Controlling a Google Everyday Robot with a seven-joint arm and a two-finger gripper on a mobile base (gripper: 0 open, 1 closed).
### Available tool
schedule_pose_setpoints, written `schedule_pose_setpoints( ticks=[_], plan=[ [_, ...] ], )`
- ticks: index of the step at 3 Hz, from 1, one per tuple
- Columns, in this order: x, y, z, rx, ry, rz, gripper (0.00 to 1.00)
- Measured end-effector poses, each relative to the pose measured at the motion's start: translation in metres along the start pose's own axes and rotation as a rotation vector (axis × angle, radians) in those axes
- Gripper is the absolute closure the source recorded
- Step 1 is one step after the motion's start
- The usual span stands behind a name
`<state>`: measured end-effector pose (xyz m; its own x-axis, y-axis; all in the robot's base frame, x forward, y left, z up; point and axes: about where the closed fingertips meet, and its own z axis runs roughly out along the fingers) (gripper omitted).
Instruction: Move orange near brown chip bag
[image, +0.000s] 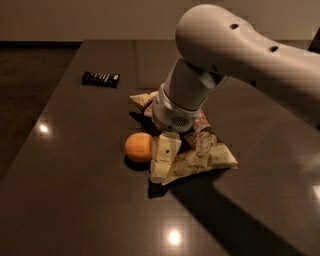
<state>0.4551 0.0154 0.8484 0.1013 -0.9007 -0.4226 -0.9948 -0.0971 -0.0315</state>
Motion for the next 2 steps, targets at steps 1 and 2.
schedule_pose_setpoints(
  ticks=[1,2],
  plan=[
    [0.0,0.0,0.0,0.0,0.0,0.0,0.0],
    [-0.022,0.003,-0.043,0.021,-0.048,-0.003,0.0]
  ],
)
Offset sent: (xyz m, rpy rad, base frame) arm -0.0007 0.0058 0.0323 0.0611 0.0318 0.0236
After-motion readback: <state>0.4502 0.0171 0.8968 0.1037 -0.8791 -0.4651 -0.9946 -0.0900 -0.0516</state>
